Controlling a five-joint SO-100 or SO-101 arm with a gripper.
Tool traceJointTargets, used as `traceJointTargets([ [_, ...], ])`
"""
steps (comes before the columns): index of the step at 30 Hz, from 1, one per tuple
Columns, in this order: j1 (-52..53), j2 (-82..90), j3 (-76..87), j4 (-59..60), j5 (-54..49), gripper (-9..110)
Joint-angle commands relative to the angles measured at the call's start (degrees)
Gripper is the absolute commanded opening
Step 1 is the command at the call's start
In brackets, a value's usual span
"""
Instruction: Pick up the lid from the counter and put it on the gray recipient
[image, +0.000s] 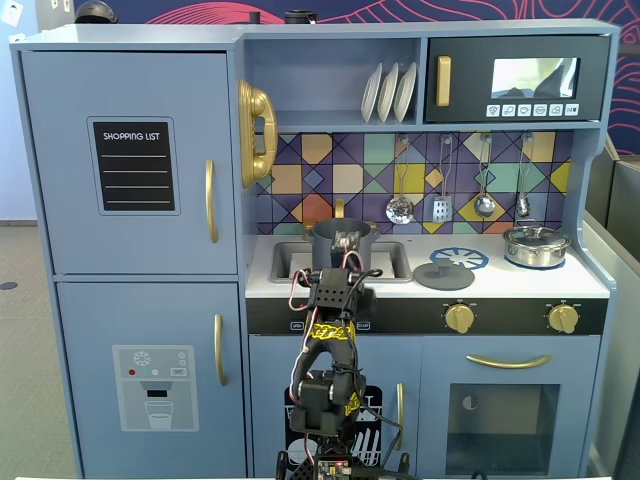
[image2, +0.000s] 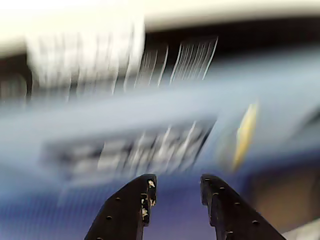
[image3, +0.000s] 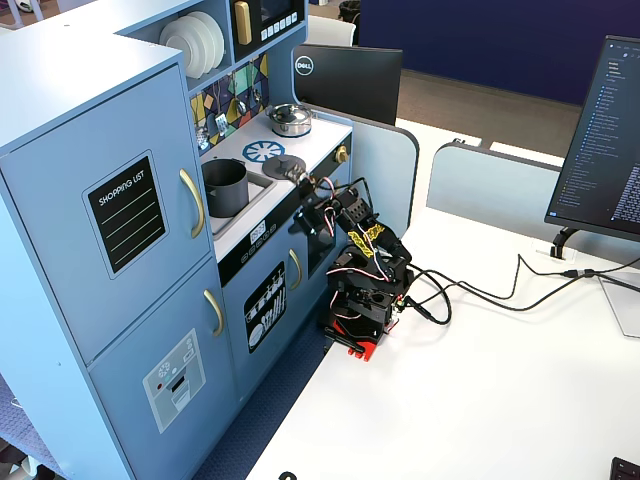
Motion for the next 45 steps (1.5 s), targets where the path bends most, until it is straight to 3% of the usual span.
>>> traceJointTargets([
  [1, 6.06, -0.62, -4.13, -10.63, 0.97, 0],
  [8, 15.82, 2.55, 8.53, -44.38, 8.09, 0],
  [16, 20.3, -1.76, 19.95, -67.5, 6.15, 8],
  [24, 22.76, -7.91, 19.07, -73.13, 8.96, 32],
  [45, 24.43, -34.54, 5.98, -87.19, 6.42, 29],
])
